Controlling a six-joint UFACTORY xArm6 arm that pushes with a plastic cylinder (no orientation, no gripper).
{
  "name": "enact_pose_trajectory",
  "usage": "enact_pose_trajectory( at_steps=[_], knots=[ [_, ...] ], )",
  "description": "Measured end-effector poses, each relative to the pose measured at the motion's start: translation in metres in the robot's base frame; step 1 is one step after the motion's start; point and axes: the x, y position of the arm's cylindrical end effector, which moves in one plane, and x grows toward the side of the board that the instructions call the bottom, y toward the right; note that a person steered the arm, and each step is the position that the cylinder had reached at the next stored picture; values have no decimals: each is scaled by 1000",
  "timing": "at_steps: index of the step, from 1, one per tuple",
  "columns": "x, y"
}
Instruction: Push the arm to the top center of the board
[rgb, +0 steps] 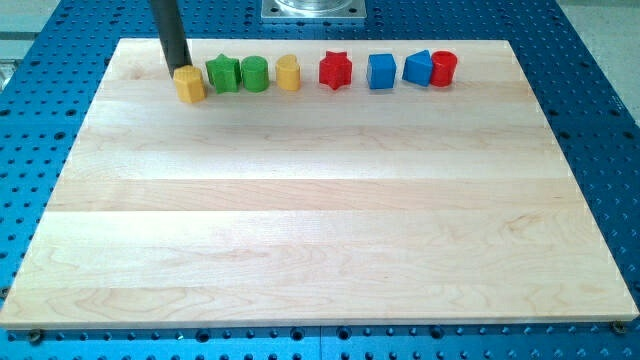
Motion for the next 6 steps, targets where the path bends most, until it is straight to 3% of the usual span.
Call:
enact_pose_trajectory(
  at_steps=[2, 3, 4, 5, 6],
  knots=[
    [93, 25],
    [91, 59],
    [95, 18],
    [61, -57],
    [-23, -48]
  ],
)
